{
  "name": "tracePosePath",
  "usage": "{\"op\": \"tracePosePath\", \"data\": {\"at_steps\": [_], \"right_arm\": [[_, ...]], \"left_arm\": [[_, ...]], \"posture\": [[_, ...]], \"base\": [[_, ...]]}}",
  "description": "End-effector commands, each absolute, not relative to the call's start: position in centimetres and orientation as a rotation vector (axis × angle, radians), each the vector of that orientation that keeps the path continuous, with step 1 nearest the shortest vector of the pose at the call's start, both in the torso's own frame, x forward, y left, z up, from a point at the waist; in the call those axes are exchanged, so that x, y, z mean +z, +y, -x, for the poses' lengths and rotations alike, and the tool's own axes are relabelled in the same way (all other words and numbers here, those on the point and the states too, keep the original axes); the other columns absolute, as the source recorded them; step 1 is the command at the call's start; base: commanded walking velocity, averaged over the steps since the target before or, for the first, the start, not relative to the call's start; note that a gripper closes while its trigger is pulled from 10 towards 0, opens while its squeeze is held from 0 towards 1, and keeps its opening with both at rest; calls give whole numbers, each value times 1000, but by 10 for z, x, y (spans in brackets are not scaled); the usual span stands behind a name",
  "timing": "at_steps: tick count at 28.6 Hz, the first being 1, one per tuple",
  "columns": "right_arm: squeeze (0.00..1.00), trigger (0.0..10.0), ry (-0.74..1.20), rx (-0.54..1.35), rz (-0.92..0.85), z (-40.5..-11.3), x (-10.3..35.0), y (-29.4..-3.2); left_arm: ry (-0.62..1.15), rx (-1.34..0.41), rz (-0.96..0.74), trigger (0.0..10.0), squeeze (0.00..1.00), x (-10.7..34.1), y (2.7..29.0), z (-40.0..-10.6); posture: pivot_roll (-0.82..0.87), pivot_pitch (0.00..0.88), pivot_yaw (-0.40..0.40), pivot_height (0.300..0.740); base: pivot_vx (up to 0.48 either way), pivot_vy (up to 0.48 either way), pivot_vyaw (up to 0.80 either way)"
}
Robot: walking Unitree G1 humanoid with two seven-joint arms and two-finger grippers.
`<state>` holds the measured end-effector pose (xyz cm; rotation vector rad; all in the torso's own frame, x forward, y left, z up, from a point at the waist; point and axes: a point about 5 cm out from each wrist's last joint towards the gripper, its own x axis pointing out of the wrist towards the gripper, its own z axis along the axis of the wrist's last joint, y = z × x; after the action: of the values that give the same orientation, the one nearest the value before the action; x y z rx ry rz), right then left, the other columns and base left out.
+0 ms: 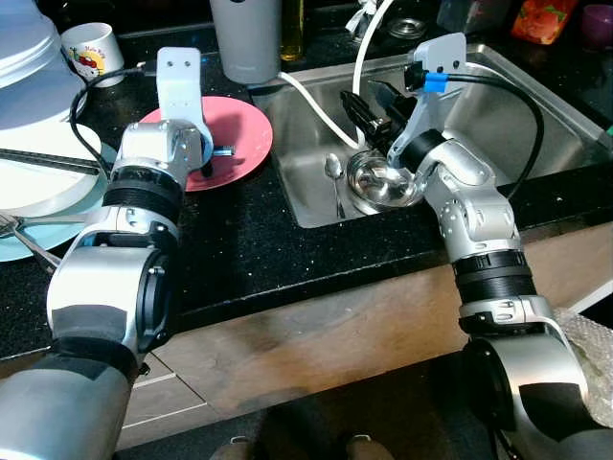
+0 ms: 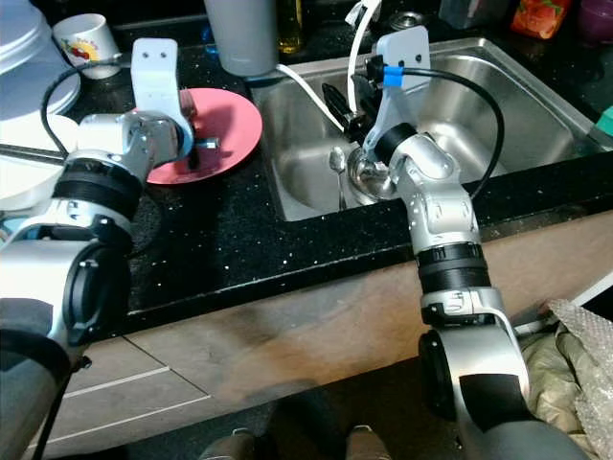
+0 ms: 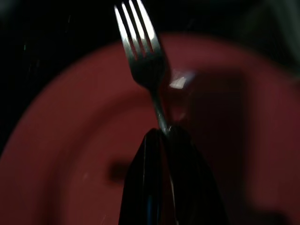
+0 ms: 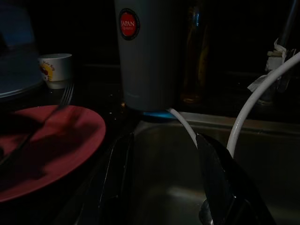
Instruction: Kitchen organization
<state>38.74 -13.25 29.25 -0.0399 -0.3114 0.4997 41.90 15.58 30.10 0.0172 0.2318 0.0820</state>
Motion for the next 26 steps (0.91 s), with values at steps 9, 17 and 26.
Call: {"op": "tracePosePath", "data": {"at_steps": [9,17,26], "right_arm": [[0,10000,-333,503,4,-385,301,-131],[0,10000,-350,507,-29,-380,305,-128],[0,10000,-366,494,-72,-371,304,-125]], "left_arm": [[4,-289,55,10000,0,341,158,-392],[-73,-370,-354,10000,0,330,165,-367],[-64,-513,-476,10000,0,315,155,-343]], "posture": [[39,161,32,740],[40,151,31,740],[41,147,30,740]], "base": [[0,0,0],[0,0,0],[0,0,0]]}}
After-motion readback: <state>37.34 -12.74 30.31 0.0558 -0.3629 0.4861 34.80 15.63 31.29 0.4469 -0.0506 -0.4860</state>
